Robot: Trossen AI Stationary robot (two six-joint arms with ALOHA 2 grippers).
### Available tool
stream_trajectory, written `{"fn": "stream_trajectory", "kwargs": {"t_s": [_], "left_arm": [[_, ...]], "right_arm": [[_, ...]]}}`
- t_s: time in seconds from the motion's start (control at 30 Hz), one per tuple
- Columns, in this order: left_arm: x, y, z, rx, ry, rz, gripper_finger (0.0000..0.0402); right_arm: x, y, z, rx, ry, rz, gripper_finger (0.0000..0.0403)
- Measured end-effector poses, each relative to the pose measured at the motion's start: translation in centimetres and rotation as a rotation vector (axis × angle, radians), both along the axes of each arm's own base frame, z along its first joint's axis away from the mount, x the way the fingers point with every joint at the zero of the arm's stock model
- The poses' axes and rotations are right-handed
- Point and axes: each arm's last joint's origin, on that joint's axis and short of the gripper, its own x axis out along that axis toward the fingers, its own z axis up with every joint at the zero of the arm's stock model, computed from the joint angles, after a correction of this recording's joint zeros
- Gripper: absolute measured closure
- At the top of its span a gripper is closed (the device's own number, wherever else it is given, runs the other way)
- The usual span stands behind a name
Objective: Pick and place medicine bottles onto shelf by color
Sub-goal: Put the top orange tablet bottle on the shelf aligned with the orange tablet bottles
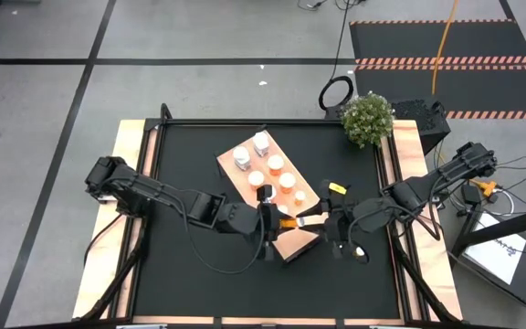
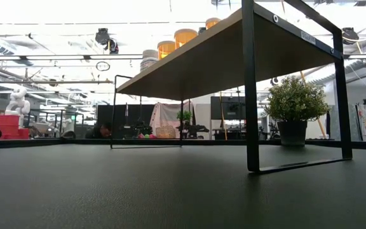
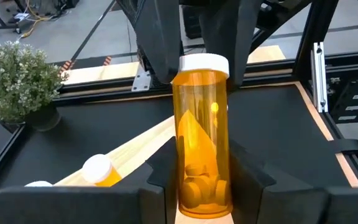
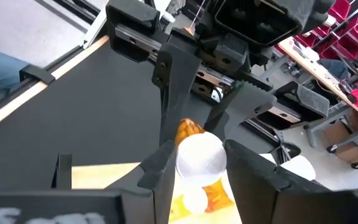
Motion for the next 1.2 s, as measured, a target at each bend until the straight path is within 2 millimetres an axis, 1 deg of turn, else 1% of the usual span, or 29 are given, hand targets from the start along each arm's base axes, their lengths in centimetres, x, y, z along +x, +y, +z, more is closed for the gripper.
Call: {"fn": "stream_trajectory", "kwargs": {"t_s": [0.17, 0.37, 0.47, 0.53, 0.67, 0.77, 0.93, 1.1, 1.2], "left_arm": [[-0.7, 0.0, 1.1, 0.01, -0.028, -0.015, 0.0306], [-1.8, -0.5, 2.2, 0.033, -0.042, -0.044, 0.0307], [-1.9, -0.6, 2.7, 0.046, -0.08, -0.057, 0.0307], [-1.8, -1.0, 2.8, 0.067, -0.103, -0.076, 0.0308], [-1.4, -1.5, 3.0, 0.105, -0.157, -0.098, 0.0308], [-1.3, -1.8, 3.0, 0.129, -0.183, -0.112, 0.0308], [-1.2, -1.8, 3.9, 0.142, -0.27, -0.097, 0.0309], [-1.0, -1.7, 3.4, 0.143, -0.368, -0.085, 0.0309], [-0.9, -1.5, 3.0, 0.147, -0.395, -0.079, 0.0309]], "right_arm": [[0.1, 0.1, 0.4, 0.034, -0.036, -0.006, 0.0236], [0.3, 0.1, 0.9, 0.081, -0.088, -0.025, 0.0171], [0.4, 0.1, 1.2, 0.099, -0.128, -0.035, 0.0147], [0.7, 0.1, 1.2, 0.117, -0.168, -0.038, 0.014], [1.0, 0.3, 0.6, 0.121, -0.251, 0.007, 0.0142], [1.1, 0.5, 0.3, 0.133, -0.312, 0.067, 0.0154], [1.2, 0.4, 0.2, 0.157, -0.371, 0.083, 0.0181], [1.3, 0.2, 0.3, 0.172, -0.376, 0.077, 0.0212], [1.3, 0.2, 0.4, 0.192, -0.377, 0.072, 0.0225]]}}
